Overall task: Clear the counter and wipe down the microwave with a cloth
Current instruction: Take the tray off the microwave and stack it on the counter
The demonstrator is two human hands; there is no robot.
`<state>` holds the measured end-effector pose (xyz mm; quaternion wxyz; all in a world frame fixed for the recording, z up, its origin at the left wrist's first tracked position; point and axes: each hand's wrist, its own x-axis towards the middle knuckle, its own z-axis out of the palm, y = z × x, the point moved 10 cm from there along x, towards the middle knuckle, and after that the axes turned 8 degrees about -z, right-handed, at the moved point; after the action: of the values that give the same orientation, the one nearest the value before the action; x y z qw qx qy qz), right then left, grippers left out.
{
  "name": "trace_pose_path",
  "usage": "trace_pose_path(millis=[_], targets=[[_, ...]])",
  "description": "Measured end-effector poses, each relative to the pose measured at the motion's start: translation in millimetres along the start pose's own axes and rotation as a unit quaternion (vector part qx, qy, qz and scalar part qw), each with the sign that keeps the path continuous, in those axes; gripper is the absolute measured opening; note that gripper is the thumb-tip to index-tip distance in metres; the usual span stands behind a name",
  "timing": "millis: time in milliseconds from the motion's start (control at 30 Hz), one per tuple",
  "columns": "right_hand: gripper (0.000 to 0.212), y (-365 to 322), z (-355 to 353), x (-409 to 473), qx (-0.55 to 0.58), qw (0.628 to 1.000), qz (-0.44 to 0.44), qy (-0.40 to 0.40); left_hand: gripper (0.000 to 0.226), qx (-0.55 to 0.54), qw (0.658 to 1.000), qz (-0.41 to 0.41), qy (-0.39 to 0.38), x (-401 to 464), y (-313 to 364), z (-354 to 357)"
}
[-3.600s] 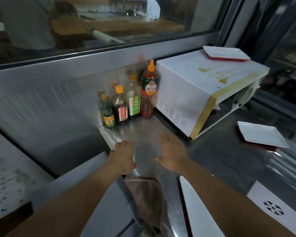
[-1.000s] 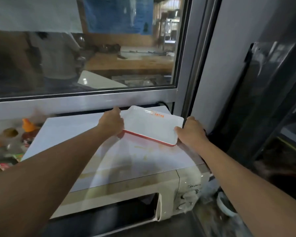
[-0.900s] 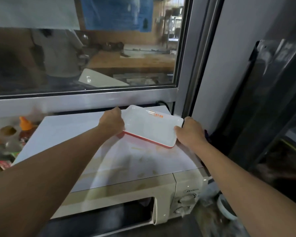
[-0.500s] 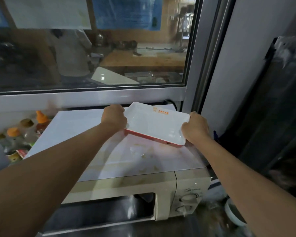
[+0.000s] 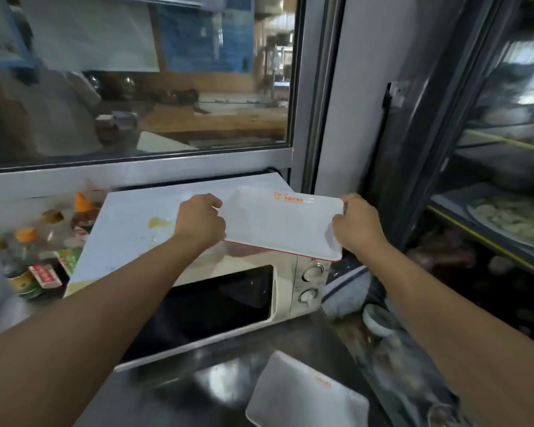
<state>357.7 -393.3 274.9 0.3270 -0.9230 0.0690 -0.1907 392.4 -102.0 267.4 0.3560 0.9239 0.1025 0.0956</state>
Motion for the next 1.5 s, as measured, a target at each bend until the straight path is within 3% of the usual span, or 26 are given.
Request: trace_pose_path(millis=[267, 500, 600, 700, 900, 1267, 1500], targets=[[0.028, 65.9, -16.7, -126.5, -0.053, 0.995, 0.086, -0.008, 0.032, 0.025, 0.994, 0.057, -0.086, -103.1, -28.0, 44.4], [0.03, 140.8, 35.3, -203.7, -0.093, 0.978, 0.167, -0.084, 0.036, 0.012, 0.987, 0.008, -0.162, -152.0, -95.0, 118.0], [0.04, 168.3, 59.5, -224.6, -0.088, 0.973, 0.188, -0.104, 0.039, 0.032, 0.985, -0.007, -0.168, -161.0, -119.9, 148.3], [0.051, 189.4, 77.3, -237.8, -0.087, 0.969, 0.203, -0.11, 0.04, 0.067, 0.981, 0.001, -0.183, -170.0, -138.8, 178.5], [0.04, 213.4, 108.2, -247.6, -0.098, 0.966, 0.194, -0.14, 0.038, 0.054, 0.984, -0.027, -0.169, -174.8, -166.7, 212.4], [0.037, 236.8, 124.4, -252.8, -0.081, 0.971, 0.193, -0.116, 0.033, 0.079, 0.982, -0.004, -0.171, -170.5, -175.0, 232.4], [0.041, 233.7, 136.4, -273.4, 0.003, 0.968, 0.195, -0.159, 0.036, 0.042, 0.97, -0.115, -0.21, -186.3, -199.7, 242.7]])
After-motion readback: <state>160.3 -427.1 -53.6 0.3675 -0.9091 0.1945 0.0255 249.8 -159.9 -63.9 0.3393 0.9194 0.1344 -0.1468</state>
